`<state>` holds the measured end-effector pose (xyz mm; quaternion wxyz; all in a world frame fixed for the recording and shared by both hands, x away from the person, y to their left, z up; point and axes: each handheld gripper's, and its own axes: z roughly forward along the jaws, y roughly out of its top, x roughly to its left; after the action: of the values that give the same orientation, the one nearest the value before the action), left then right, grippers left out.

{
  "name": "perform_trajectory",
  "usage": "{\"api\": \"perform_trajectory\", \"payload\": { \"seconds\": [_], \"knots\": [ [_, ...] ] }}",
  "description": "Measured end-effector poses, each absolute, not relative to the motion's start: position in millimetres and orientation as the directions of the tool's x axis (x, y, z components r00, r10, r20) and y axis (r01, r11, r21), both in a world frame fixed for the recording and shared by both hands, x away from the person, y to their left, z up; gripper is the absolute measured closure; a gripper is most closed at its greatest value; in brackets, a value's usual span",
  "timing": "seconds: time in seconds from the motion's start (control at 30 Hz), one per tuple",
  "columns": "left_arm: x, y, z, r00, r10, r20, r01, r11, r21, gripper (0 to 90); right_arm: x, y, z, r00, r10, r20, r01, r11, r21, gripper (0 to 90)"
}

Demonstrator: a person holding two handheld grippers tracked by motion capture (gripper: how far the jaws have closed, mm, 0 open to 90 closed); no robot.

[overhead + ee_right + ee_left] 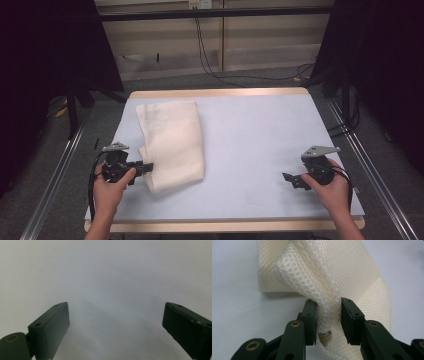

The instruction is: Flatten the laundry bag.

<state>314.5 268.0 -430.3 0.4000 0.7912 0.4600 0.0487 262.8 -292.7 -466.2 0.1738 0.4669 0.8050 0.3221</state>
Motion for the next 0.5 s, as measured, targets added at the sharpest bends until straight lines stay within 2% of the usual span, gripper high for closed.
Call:
{"api": "perform_trajectory", "payload": {
  "seconds": [0.5],
  "knots": [
    [315,245,-421,0.62,0.725,-0.299,0.667,-0.287,0.688,64.1,263,-295,-465,-0.505,0.863,0.03,0.632,0.345,0.694,6.9]
  ]
}}
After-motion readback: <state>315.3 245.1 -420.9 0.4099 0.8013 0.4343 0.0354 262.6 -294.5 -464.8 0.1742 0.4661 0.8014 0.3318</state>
